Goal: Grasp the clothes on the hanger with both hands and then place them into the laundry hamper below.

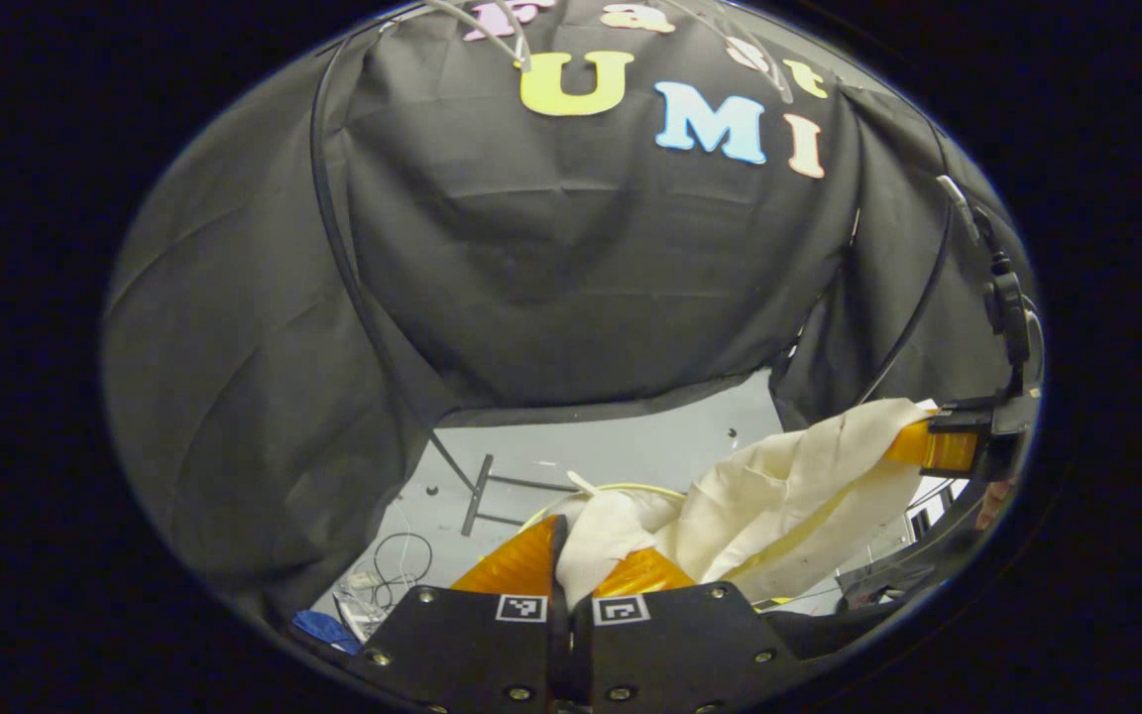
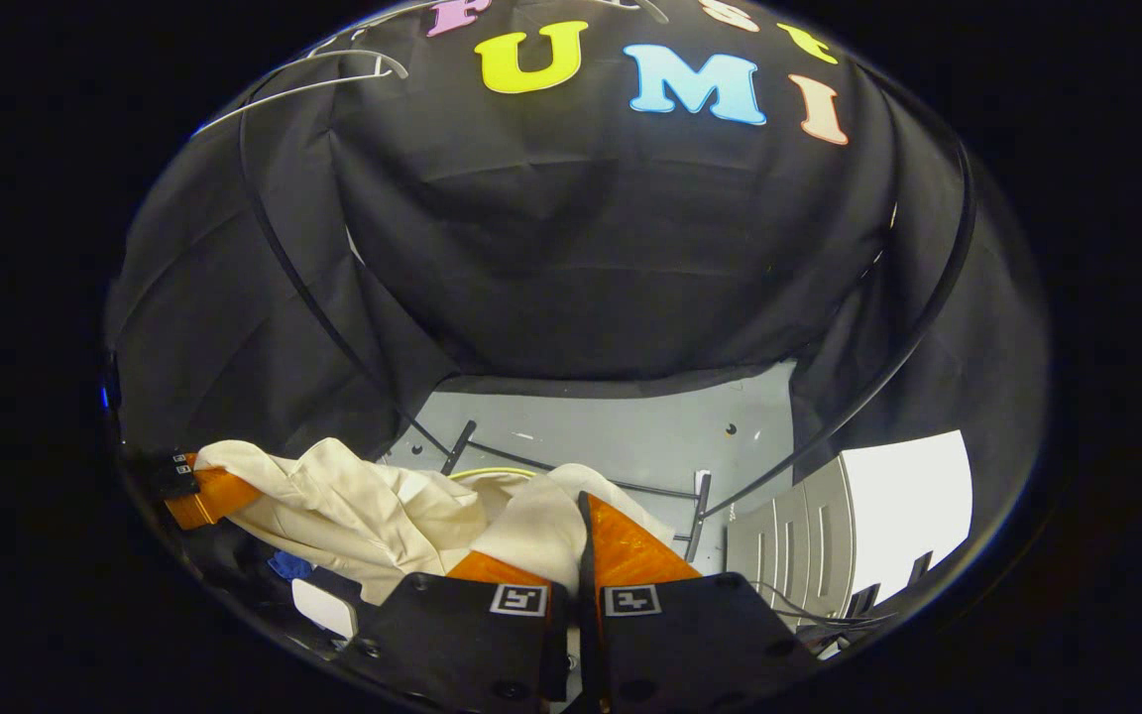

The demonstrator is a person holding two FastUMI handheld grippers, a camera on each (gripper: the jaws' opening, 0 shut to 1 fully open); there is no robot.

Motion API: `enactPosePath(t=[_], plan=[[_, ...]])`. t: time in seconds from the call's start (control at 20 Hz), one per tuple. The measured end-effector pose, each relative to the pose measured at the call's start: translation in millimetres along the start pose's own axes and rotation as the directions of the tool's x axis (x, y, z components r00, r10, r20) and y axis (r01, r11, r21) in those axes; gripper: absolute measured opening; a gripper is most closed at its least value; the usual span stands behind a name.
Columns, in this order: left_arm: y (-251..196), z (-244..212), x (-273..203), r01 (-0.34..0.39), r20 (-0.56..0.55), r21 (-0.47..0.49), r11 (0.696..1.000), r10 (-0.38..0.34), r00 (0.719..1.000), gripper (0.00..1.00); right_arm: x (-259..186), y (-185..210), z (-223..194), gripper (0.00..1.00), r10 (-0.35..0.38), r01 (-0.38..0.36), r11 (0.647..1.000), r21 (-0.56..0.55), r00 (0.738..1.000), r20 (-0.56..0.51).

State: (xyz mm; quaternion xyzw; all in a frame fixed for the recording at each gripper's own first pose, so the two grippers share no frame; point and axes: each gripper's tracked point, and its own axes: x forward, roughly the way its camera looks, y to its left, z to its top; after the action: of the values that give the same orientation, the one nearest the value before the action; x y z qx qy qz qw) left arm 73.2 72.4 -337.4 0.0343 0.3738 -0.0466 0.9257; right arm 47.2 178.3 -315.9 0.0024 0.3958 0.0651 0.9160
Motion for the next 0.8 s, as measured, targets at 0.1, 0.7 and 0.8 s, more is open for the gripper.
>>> enactPosePath(t=[0.1,0.7,0.8], plan=[[3,-1,4,-0.013,-0.009,0.015,1.000,0.013,1.000,0.03,3,2,-2,0.07,0.002,-0.002,1.000,-0.005,1.000,-0.018],[12,-24,15,-0.060,-0.071,-0.018,0.998,0.058,0.996,0.97,-11,6,-15,1.00,0.016,-0.015,1.000,0.024,0.999,-0.032],[6,-17,13,-0.057,-0.063,-0.016,0.998,0.056,0.996,0.98,-15,-3,-8,0.98,0.015,-0.015,0.999,0.035,1.000,-0.012]])
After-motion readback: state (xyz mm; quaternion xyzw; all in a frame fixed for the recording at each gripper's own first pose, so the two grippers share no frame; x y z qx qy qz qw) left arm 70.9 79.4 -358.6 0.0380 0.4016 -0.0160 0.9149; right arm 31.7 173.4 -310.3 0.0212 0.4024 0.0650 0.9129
